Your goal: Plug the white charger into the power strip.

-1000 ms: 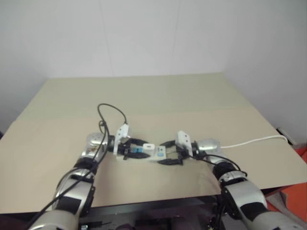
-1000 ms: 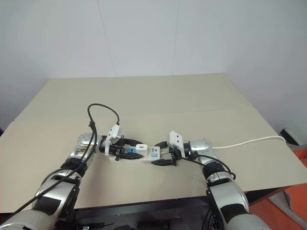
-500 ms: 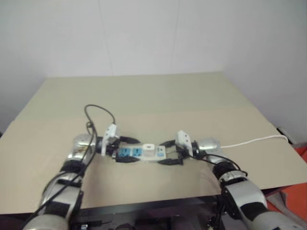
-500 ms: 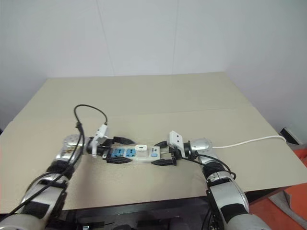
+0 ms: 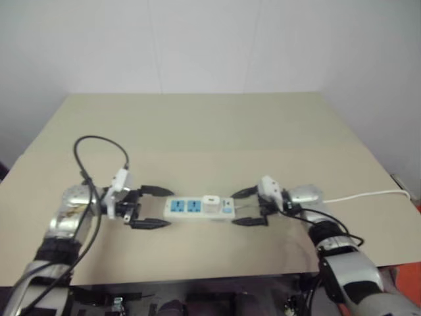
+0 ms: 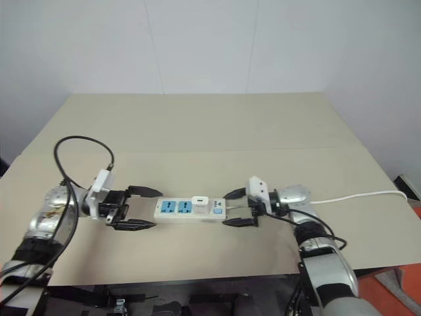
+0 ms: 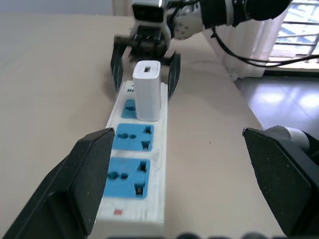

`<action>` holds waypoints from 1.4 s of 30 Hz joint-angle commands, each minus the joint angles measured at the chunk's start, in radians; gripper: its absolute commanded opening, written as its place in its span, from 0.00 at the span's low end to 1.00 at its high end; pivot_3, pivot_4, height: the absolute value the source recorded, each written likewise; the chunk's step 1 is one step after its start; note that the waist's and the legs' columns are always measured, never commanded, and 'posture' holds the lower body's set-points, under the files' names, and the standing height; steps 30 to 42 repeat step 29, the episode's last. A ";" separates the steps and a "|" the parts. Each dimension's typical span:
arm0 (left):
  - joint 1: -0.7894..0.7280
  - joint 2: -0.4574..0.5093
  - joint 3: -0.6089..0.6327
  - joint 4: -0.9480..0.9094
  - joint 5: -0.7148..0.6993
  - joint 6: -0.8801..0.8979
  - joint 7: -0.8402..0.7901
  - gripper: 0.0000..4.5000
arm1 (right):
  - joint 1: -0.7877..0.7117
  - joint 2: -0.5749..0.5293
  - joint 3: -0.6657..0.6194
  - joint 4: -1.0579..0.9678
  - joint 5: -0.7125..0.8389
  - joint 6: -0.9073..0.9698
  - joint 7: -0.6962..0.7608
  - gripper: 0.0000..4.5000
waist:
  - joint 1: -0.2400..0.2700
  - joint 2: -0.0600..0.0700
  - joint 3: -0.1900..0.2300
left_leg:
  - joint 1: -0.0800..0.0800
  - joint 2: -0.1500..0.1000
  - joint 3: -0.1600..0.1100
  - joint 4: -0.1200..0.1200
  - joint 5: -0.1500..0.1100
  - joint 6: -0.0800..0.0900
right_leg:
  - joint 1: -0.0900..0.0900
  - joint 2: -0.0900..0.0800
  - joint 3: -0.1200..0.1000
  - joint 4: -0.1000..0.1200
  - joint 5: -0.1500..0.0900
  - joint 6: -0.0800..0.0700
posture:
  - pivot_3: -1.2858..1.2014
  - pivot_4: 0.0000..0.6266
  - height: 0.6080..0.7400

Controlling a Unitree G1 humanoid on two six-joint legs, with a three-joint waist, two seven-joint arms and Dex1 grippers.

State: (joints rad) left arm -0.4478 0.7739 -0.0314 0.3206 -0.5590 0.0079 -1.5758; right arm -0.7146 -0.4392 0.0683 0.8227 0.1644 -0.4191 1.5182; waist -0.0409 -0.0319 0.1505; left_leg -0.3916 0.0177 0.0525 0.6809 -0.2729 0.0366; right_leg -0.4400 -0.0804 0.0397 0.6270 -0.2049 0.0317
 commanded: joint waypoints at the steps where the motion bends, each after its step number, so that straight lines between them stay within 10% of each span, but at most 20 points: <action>1: 0.085 0.075 0.116 -0.109 -0.029 0.027 0.019 1.00 | 0.088 -0.121 -0.075 -0.271 0.117 0.058 0.040 0.98 | 0.002 0.001 0.001 | 0.000 0.000 0.000 -0.001 0.000 0.000 | 0.000 0.000 0.000 -0.001 0.000 0.000 | 0.52 0.24 1.00; 14: 0.317 0.157 0.285 -0.278 -0.028 0.079 0.063 1.00 | 0.358 -0.439 -0.186 -0.639 0.228 0.239 -0.002 0.98 | 0.014 0.003 0.009 | 0.003 -0.001 0.003 0.000 -0.001 0.002 | 0.004 -0.003 -0.002 -0.010 -0.001 0.001 | 0.52 0.24 1.00; 42: 0.238 0.132 0.239 -0.239 0.014 0.077 0.067 1.00 | 0.479 -0.505 -0.247 -0.730 0.253 0.314 -0.061 0.98 | 0.029 0.002 0.009 | 0.002 -0.002 0.005 0.001 -0.001 0.002 | 0.004 -0.002 -0.001 -0.010 -0.001 0.001 | 0.52 0.24 1.00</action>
